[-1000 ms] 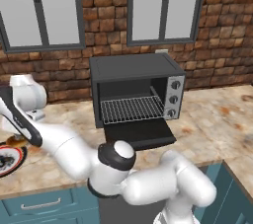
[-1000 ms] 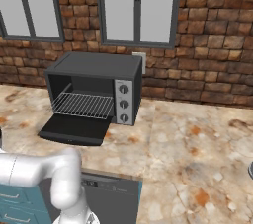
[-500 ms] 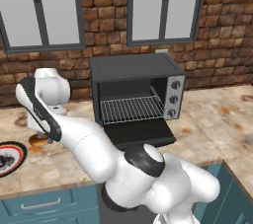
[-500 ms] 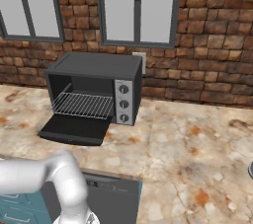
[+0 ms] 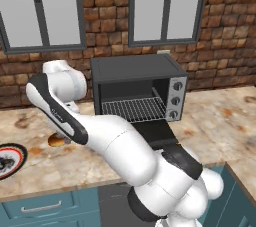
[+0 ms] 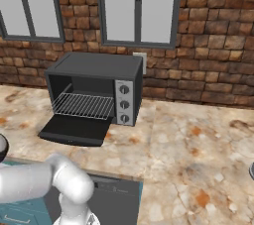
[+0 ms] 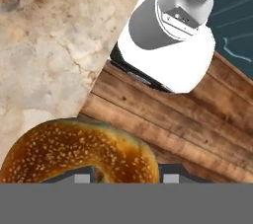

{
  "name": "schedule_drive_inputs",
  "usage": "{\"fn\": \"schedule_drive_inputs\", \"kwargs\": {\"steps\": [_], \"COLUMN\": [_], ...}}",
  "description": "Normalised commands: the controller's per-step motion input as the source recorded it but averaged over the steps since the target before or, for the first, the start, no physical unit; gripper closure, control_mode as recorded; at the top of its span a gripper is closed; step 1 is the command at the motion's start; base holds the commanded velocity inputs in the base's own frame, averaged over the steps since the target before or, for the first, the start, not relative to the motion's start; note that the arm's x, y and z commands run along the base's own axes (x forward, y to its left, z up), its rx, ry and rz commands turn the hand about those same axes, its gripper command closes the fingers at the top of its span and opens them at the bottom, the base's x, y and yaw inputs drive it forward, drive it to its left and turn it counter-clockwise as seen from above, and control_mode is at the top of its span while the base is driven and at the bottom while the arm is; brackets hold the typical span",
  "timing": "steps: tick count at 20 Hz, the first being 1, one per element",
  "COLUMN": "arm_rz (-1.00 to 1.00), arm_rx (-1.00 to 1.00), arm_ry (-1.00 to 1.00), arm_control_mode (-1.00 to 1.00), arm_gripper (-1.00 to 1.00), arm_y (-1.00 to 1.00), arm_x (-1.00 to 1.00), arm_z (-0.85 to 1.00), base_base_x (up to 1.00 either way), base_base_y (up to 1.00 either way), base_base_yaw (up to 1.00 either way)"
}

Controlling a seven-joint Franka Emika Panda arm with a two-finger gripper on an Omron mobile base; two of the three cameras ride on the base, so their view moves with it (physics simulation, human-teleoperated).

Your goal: Pick up the bagel from the plate, place it on the toaster oven rack, close the door, and set the timer.

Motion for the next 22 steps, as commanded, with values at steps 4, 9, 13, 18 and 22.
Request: {"fn": "schedule_drive_inputs", "kwargs": {"steps": [4,9,13,18,22], "arm_rz": [-0.16,-0.13,-0.08,-0.02,0.0], "arm_rx": [-0.18,-0.15,-0.11,-0.03,0.0], "arm_ry": [0.0,-0.04,-0.1,-0.16,-0.22], "arm_control_mode": [-1.0,-1.0,-1.0,-1.0,-1.0], "arm_gripper": [1.0,1.0,1.0,1.0,1.0], "arm_y": [-0.71,-0.92,-0.98,-0.97,-0.98], "arm_x": [-0.06,-0.18,-0.16,-0.18,-0.08], "arm_z": [0.45,0.31,0.18,0.01,0.02], "base_base_x": [0.0,0.0,0.0,0.0,0.0], "base_base_y": [0.0,0.0,0.0,0.0,0.0], "base_base_yaw": [0.0,0.0,0.0,0.0,0.0]}}
